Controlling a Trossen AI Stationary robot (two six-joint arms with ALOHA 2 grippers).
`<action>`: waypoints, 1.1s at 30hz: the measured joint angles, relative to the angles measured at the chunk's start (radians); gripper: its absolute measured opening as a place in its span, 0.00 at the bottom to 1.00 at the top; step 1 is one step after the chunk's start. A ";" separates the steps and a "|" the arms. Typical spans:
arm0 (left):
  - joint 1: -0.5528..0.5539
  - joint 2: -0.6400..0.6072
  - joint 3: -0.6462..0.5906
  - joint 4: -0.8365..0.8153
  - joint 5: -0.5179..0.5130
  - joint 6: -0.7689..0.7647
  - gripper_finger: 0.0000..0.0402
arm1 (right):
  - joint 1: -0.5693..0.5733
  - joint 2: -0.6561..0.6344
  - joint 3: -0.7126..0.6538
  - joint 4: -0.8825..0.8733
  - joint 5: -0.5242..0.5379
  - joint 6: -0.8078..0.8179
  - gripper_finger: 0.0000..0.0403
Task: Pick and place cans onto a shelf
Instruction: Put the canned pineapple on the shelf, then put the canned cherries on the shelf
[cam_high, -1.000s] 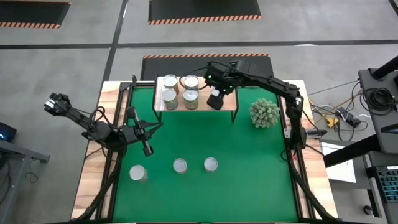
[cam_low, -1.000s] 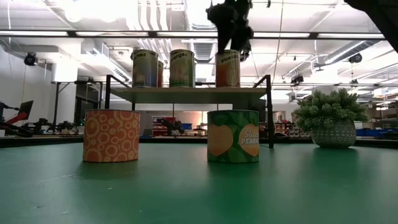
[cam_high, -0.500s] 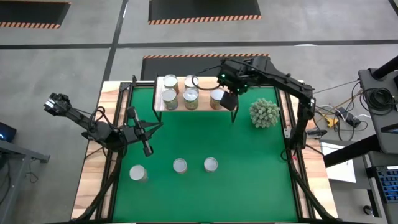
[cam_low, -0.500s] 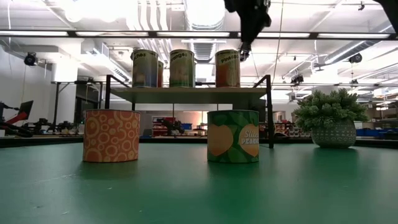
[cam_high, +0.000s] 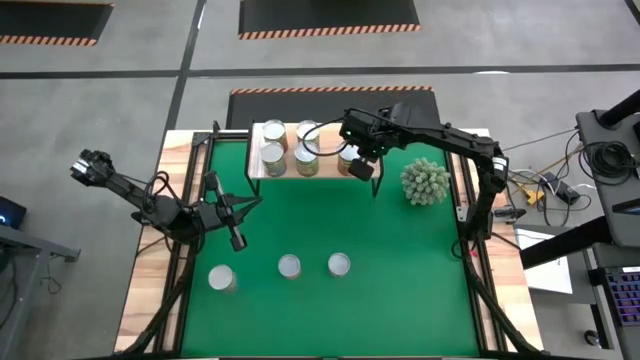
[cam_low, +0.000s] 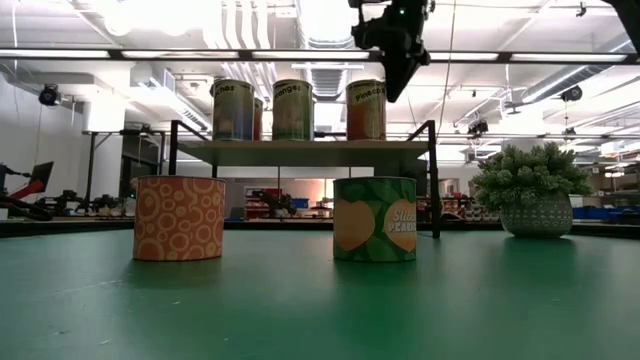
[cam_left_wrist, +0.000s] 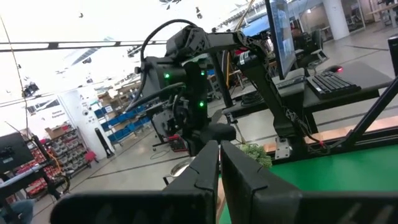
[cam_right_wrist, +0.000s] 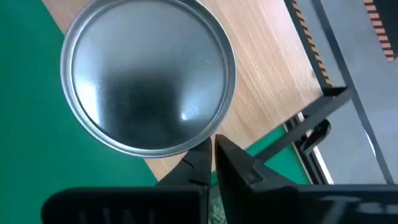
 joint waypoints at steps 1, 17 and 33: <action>0.000 0.000 0.000 0.000 0.000 0.000 0.00 | 0.000 0.000 -0.001 0.011 -0.001 0.000 0.02; 0.000 0.000 0.000 0.000 0.000 0.000 0.00 | 0.011 0.000 0.017 0.096 -0.035 0.002 0.02; 0.000 0.000 0.000 -0.033 0.000 -0.027 0.00 | 0.291 -0.238 -0.207 0.363 0.073 0.008 0.02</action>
